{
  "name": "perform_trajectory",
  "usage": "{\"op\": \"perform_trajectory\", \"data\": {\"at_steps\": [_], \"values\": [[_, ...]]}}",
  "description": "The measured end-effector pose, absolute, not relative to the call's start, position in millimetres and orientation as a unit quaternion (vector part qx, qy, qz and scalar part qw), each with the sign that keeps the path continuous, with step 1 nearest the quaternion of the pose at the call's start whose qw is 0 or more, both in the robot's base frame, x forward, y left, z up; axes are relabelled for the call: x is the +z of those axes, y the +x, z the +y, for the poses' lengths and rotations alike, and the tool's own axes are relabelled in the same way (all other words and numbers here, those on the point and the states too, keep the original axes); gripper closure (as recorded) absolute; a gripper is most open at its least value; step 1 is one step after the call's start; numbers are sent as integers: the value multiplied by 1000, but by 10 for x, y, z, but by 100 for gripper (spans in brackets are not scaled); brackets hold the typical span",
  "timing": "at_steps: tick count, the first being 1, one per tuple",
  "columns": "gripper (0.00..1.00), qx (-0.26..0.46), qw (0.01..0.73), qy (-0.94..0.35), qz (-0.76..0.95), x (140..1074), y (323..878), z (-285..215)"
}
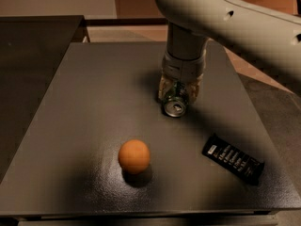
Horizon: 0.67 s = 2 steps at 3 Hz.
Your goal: Place green can upright
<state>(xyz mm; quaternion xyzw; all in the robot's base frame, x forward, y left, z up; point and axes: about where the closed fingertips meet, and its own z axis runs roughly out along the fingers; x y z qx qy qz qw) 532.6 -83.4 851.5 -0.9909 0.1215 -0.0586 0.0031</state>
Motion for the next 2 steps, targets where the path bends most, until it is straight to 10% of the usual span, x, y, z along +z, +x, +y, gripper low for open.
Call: {"op": "perform_trajectory", "data": {"at_steps": [2], "values": [[100,-31,47,-966,253,8849,5401,-495]]}}
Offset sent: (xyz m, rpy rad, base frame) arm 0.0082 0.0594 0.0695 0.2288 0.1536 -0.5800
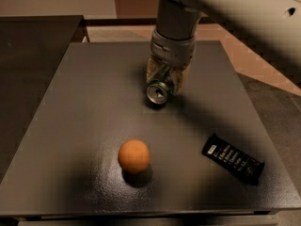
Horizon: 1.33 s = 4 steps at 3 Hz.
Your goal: Place green can upright
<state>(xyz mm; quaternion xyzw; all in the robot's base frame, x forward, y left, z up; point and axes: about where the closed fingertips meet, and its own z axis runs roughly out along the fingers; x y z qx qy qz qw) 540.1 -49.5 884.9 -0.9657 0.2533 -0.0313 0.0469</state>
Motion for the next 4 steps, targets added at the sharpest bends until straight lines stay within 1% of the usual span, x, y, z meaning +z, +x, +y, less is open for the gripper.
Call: {"op": "perform_trajectory", "data": {"at_steps": [1,3,4], "values": [[100,24,91,-938,334,9032,5415,-275],[100,194,200,-827,489,9202,5290,105],[100,280,246,-764,527,9303,5172,233]]}}
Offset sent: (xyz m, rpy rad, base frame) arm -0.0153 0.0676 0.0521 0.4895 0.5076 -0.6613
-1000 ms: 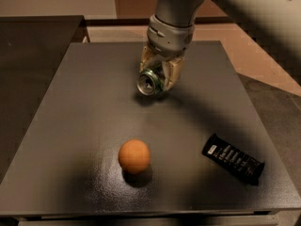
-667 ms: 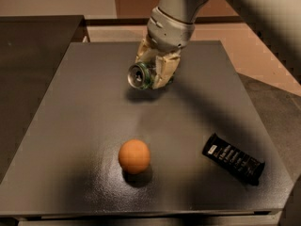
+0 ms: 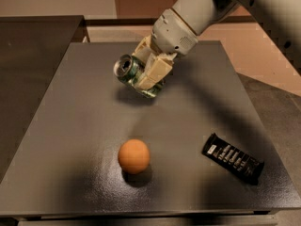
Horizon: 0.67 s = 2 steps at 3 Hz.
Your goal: Place green can upright
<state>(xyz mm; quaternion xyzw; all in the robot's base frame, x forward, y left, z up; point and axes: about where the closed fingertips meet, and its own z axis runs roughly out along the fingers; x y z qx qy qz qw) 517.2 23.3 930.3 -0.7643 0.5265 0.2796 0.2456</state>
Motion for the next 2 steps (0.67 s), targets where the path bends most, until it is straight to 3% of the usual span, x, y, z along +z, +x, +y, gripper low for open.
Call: {"op": "perform_trajectory", "data": {"at_steps": [2], "values": [[100,416,319,-672,524,9532,5021,484]]}}
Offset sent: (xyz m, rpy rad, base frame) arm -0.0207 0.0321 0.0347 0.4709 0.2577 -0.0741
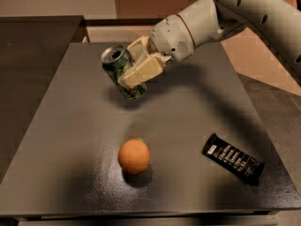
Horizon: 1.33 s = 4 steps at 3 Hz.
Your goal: Place green can upright
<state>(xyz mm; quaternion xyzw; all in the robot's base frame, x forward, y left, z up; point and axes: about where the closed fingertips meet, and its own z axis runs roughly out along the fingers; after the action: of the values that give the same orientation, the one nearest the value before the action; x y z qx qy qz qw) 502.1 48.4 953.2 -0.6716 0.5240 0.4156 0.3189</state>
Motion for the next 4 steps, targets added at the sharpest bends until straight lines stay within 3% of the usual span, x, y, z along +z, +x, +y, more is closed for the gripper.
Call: {"op": "perform_trajectory", "data": {"at_steps": [4], "values": [[100,502,371,-596,505,9272,5177,856]]}}
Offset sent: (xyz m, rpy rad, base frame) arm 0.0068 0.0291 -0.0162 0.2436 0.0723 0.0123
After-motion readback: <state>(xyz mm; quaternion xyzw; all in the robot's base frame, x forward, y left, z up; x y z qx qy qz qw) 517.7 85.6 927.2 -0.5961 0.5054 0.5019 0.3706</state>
